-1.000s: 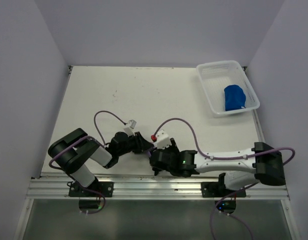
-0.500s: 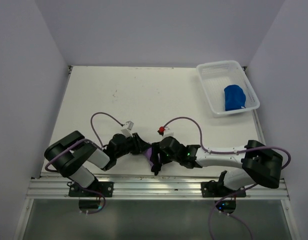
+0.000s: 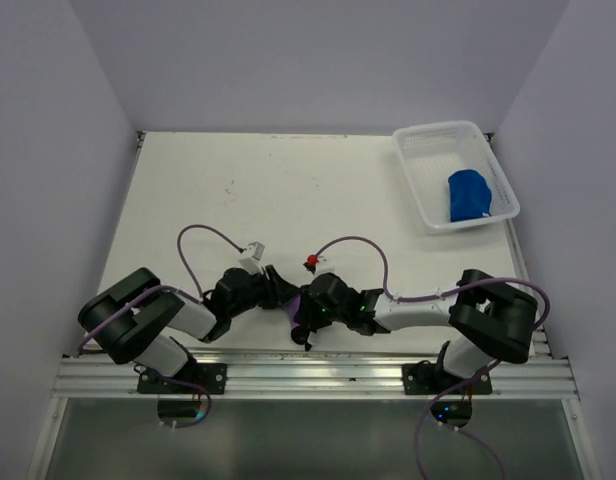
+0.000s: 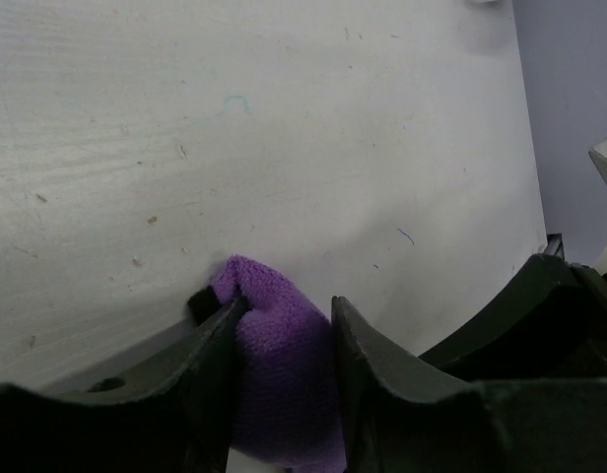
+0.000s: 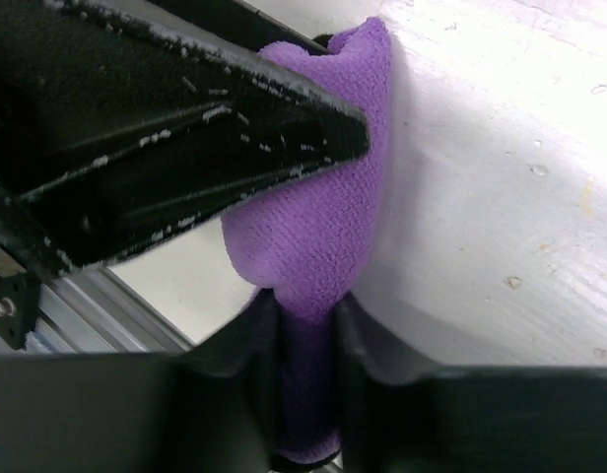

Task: Roll the towels
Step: Roll the towel, then place the rolled towel into the container

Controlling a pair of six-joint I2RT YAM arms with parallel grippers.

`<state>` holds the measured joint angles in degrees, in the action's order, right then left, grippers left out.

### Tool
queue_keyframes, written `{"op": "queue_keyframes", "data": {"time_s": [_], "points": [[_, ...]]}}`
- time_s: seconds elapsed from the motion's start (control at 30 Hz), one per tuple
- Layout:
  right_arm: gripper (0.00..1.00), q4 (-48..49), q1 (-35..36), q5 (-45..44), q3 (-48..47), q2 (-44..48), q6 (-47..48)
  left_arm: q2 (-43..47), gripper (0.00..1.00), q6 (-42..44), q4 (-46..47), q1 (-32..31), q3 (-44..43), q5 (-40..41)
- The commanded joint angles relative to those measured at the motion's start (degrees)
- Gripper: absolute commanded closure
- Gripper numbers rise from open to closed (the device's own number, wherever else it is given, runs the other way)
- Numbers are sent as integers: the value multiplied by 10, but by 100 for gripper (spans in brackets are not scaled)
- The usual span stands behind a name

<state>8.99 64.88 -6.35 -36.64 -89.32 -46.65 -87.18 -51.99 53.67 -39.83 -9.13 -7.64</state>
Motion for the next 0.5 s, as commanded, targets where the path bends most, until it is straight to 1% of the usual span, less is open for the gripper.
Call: {"op": "queue_keyframes", "data": {"time_s": [0.0, 0.03, 0.07, 0.1, 0.13, 0.23, 0.27, 0.33, 0.37, 0.47], "points": [[84, -15, 4, -9, -7, -19, -5, 13, 53, 30, -114, 0, 10, 34], [88, -29, 4, -12, -10, -14, -4, 22, 51, 36, -126, 1, -1, 41], [92, -38, 4, -20, -12, -3, 2, 40, 48, 39, -163, 0, -10, 46], [100, -47, 4, -26, -17, 5, 3, 51, 45, 44, -183, 1, -19, 51], [100, -63, 4, -29, -19, 12, 5, 78, 41, 53, -222, 4, -36, 61], [100, -88, 3, -37, -26, 35, 17, 127, 34, 69, -276, 15, -68, 75], [100, -103, 3, -40, -27, 48, 22, 163, 29, 75, -312, 28, -77, 89], [100, -122, -3, -40, -32, 61, 29, 209, 26, 95, -349, 43, -107, 98], [100, -129, -5, -41, -33, 67, 35, 220, 23, 103, -382, 62, -118, 98], [100, -153, -32, -33, -39, 97, 59, 255, 21, 135, -440, 102, -163, 99]]}}
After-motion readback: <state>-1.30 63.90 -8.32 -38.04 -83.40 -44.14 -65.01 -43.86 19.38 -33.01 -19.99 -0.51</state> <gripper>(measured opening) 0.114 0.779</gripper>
